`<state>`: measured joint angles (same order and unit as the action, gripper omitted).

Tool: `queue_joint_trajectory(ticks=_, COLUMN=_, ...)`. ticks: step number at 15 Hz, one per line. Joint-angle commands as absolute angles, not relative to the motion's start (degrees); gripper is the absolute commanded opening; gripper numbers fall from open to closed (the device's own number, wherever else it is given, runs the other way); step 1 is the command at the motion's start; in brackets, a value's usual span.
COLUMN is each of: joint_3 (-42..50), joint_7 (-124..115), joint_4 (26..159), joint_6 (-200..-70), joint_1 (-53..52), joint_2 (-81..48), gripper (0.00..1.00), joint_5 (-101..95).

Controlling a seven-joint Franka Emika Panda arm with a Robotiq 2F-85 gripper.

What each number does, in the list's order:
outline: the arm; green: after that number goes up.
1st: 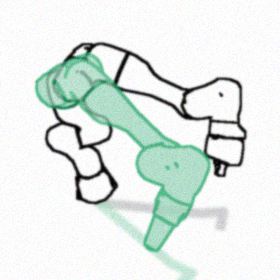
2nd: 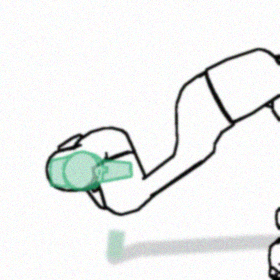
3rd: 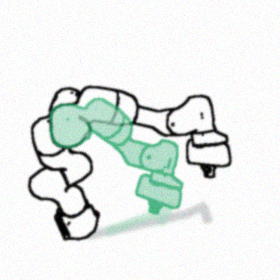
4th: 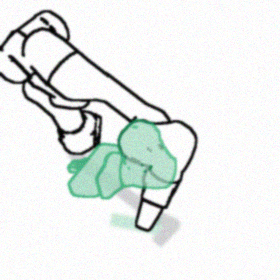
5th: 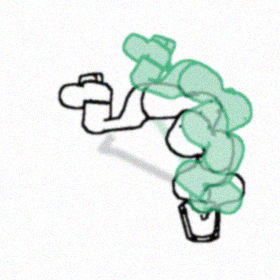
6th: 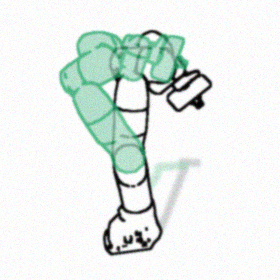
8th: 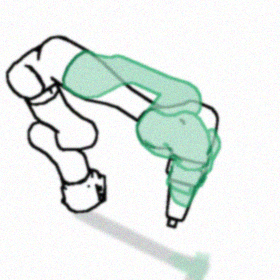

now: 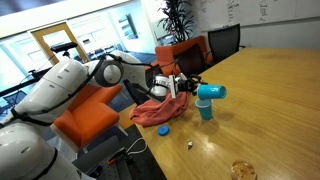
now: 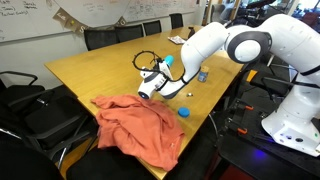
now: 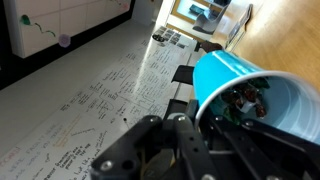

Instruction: Pour the sweets out of one cup into the other

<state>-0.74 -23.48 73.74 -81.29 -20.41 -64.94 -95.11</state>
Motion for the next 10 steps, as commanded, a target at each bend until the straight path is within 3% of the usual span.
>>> queue_joint_trajectory(ticks=1, joint_3=-0.1, joint_7=-18.2, joint_4=72.2, joint_6=-78.9, joint_1=-20.9, joint_2=-66.5, gripper=0.01, joint_5=-97.4)
queue_joint_trajectory(ticks=10, joint_3=0.0, joint_7=-11.0, joint_4=72.8, joint_6=-78.0, joint_1=-20.9, joint_2=-67.8, gripper=0.01, joint_5=-101.7)
